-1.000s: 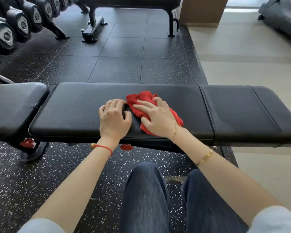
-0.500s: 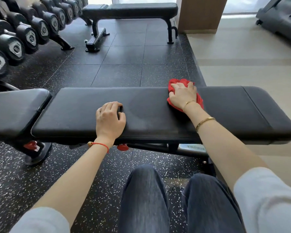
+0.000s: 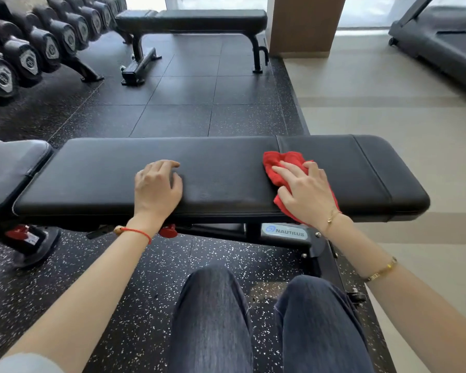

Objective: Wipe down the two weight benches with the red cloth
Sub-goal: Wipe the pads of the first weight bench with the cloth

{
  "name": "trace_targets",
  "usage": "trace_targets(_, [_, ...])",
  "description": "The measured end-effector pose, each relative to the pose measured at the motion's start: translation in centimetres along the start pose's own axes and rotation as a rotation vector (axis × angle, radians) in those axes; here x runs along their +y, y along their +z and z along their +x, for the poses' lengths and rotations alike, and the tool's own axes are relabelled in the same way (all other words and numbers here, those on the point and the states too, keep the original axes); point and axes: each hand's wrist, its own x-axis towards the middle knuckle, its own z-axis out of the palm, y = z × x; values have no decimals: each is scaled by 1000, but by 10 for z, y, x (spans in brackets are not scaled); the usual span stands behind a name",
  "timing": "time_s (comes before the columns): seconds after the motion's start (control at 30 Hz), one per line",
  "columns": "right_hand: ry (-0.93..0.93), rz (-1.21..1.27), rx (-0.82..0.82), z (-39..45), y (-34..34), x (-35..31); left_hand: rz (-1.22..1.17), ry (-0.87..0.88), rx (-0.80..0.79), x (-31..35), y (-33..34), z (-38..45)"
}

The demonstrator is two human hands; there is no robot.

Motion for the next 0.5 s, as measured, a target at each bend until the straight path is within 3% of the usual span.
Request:
trace_targets(0.3, [115, 63, -57, 58, 1, 30, -130, 107, -99, 112, 46, -14])
trace_targets(0.5, [-97, 110, 32, -19, -1, 44, -105, 122, -86, 158, 69, -20])
